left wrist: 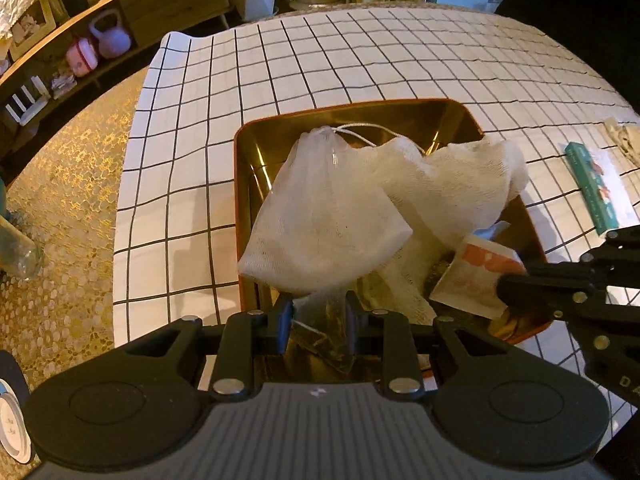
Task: Organize soft objects
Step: 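Carry the tea bag and sachet over the tin box and lower them, then open both grippers over the tin box and withdraw them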
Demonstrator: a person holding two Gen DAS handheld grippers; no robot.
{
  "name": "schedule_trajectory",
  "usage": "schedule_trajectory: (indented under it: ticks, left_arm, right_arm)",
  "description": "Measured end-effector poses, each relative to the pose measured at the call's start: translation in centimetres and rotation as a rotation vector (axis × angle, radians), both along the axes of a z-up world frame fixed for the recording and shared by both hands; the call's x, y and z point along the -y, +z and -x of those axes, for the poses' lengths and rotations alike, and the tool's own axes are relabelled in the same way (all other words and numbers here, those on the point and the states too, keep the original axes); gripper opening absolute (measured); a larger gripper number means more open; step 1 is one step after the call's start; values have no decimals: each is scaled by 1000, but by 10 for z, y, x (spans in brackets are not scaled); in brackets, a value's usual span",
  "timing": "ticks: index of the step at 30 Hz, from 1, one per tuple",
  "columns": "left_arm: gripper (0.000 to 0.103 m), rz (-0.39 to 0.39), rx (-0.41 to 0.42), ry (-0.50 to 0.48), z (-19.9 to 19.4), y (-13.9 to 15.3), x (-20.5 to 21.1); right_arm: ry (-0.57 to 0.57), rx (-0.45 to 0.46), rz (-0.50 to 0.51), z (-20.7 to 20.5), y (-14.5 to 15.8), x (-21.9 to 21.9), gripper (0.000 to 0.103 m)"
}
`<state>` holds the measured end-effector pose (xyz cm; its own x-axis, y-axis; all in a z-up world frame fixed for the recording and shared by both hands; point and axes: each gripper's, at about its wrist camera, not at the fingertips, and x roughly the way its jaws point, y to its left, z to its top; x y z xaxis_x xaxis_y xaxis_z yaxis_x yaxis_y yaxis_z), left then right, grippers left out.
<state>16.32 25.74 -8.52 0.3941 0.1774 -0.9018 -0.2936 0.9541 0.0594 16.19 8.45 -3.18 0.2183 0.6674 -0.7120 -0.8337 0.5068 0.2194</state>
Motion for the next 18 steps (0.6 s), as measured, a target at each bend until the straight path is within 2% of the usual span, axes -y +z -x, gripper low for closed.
schedule_trajectory:
  ticks: [11,16,18]
  left_arm:
    - [26,40,-1,43,-3,-1,-3]
    - [29,65,2,65,2,3,-4]
    - [29,68,8,68,4,6,-3]
  right_arm:
    - [-29,-20,-17,-1,4,12,19]
    - [-31,-17,-25,3,7,18,32]
    - [-30,-16,-31,5,9,21,34]
